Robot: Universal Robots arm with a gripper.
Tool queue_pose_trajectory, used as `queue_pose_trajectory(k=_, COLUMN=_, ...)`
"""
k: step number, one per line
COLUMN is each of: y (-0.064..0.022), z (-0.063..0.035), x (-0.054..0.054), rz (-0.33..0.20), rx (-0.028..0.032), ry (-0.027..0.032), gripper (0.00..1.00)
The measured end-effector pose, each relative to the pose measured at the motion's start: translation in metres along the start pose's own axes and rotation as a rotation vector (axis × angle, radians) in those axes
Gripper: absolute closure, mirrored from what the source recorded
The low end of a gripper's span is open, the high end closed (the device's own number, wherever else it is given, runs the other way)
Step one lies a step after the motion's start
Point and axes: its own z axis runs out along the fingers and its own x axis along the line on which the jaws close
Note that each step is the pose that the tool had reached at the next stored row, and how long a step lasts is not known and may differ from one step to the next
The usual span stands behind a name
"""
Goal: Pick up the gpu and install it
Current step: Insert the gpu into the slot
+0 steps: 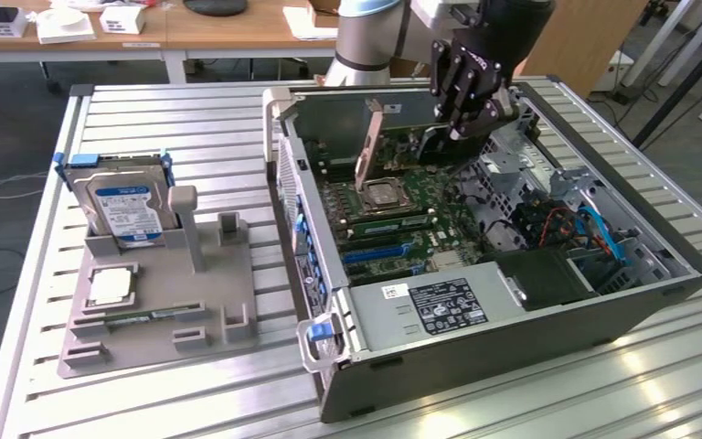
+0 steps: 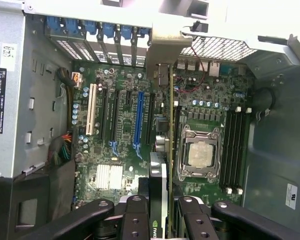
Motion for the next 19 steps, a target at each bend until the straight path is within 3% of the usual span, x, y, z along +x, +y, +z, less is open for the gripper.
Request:
queue_pose_trajectory(k=5, y=-0.0001, z=0.0038, x=0.0003, rz=0.001, rx=-0.0009, ry=0.0125, gripper=0.73)
queue_pose_trajectory(k=12, y=-0.0001, z=0.0075, x=0.0008, rz=0.004, rx=-0.0028, ry=0.0401, gripper=0.73)
queue_pose_trajectory(k=19, y=0.0, z=0.0076, x=0.0016, rz=0.005, rx=-0.0028, ry=0.0407, gripper=0.73)
